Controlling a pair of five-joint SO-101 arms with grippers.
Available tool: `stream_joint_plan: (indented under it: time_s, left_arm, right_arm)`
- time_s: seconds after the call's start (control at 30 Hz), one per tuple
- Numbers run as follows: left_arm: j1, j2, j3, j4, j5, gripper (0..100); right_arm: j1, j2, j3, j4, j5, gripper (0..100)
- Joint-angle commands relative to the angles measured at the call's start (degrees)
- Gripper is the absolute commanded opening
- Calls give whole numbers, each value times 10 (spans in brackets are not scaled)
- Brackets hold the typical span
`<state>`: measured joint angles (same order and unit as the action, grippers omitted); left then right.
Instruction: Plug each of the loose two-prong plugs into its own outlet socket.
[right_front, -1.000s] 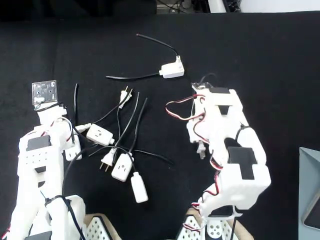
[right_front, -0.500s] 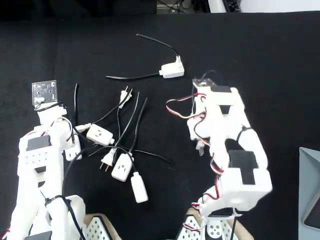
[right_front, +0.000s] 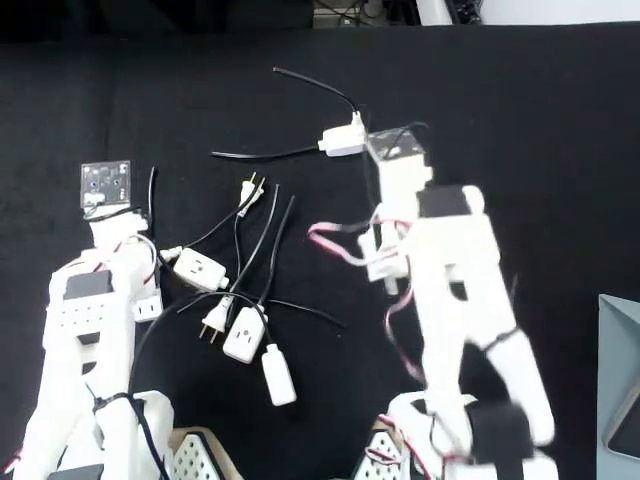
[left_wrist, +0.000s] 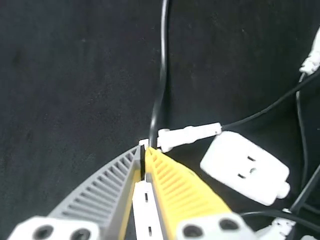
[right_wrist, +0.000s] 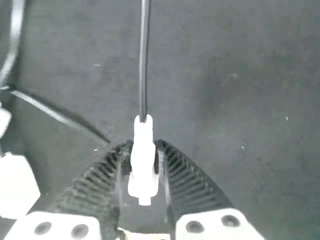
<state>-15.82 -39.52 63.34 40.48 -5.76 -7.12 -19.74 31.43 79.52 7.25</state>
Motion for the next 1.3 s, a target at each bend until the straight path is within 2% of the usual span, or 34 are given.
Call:
stream_joint_plan:
  time_s: [0.0,0.2,0.37,0.5,0.63,0.8,0.97,1.03,1.1,1.27]
  left_arm:
    - [28,-13,-41,-7,0,30]
    - [93,-14,-77,-7,4,29]
    - [145,-14,-114,-6,8,29]
    - [178,-38,-125,-6,82,29]
    - [190,-122,-102,0,139,29]
    - [192,-266,-26,-4,157,29]
    - [240,-413,54,-4,153,30]
    - [260,-465,82,-4,127,30]
    - [265,-507,108,-4,101,30]
    - [262,-578,155,0,94,30]
  right_arm:
    - [-57,-133,54,-40,-5,11]
    - [-109,-269,165,-164,-6,11]
    - [-146,-326,225,-236,-7,11]
    - [-173,-329,247,-294,-44,11]
    - [-201,-332,262,-337,-63,11]
    - [-251,-333,262,-345,-76,11]
    - [-287,-334,259,-344,-89,11]
    - [-298,-334,258,-342,-91,11]
    - [-312,-334,257,-341,-91,11]
    - [-342,-335,255,-340,-91,11]
